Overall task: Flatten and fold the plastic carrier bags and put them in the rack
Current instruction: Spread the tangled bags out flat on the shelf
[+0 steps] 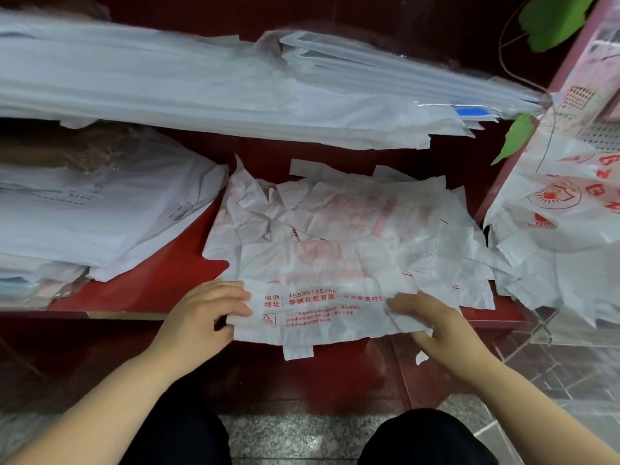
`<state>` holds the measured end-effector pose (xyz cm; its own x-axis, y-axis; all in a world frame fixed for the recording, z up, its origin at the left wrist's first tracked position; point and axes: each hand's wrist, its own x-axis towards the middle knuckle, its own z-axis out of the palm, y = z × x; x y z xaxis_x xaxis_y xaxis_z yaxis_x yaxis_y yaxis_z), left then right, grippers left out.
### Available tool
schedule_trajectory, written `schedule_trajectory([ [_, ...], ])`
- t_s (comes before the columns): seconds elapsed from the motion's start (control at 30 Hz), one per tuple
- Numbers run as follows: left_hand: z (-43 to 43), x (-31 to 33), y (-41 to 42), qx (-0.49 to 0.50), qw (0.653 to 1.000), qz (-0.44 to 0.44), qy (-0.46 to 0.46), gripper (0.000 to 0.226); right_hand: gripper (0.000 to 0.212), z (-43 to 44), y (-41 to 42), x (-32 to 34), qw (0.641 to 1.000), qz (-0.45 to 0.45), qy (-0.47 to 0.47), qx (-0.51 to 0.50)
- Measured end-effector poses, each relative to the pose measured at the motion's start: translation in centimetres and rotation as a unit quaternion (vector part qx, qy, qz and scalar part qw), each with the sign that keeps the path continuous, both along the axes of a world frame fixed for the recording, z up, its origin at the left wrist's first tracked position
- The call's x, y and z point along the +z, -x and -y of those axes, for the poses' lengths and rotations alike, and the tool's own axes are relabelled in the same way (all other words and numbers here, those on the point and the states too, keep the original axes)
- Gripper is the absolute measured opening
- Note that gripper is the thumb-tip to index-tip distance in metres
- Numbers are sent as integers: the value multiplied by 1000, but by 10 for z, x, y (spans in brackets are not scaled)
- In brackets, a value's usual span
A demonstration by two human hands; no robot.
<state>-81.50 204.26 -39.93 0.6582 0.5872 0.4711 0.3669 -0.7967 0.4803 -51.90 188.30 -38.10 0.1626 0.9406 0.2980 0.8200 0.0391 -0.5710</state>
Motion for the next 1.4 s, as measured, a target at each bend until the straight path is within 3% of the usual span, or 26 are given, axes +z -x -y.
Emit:
schedule_trajectory([
  [0.1, 6, -4, 4, 29, 999, 10, 38, 53, 27, -2, 1, -4, 1000, -15, -12, -12],
  [0.2, 18, -9, 0, 74, 997, 6, 3, 65, 30, -5, 4, -5, 999, 2, -41, -30],
  [0.37, 25, -7, -8, 75, 997, 25, -5, 32, 43, -7, 7, -5, 998, -27, -12, -60],
  [0.43, 25, -1, -10, 98, 991, 65, 64, 30, 37, -8, 7, 0, 995, -72, -3, -62],
  [0.57, 25, 12, -14, 143, 958, 126, 213, 54, 37, -12, 0, 11, 980, -176, -11, -90],
  [0.73, 14, 14, -15, 155, 953, 88, 246, 21, 16, -26, -5, 19, 974, -196, 13, -111],
  [0.8, 9, 17, -18, 159, 956, 82, 233, 17, 14, -35, -3, 23, 977, -175, 27, -118],
  [0.93, -1, 21, -24, 182, 954, 55, 231, 20, 30, -55, -2, 29, 981, -116, 35, -150],
  [1.03, -6, 25, -30, 213, 943, 67, 248, 11, 36, -72, -3, 33, 979, -67, 78, -176],
  [1.1, -9, 25, -35, 247, 933, 72, 252, 27, 37, -84, -3, 33, 973, -57, 110, -197],
  [1.27, -14, 21, -46, 288, 940, 58, 173, 30, 36, -105, -2, 29, 947, 0, 196, -255],
  [1.4, -18, 15, -48, 299, 945, 12, 135, 29, 35, -114, 2, 31, 928, 94, 237, -270],
])
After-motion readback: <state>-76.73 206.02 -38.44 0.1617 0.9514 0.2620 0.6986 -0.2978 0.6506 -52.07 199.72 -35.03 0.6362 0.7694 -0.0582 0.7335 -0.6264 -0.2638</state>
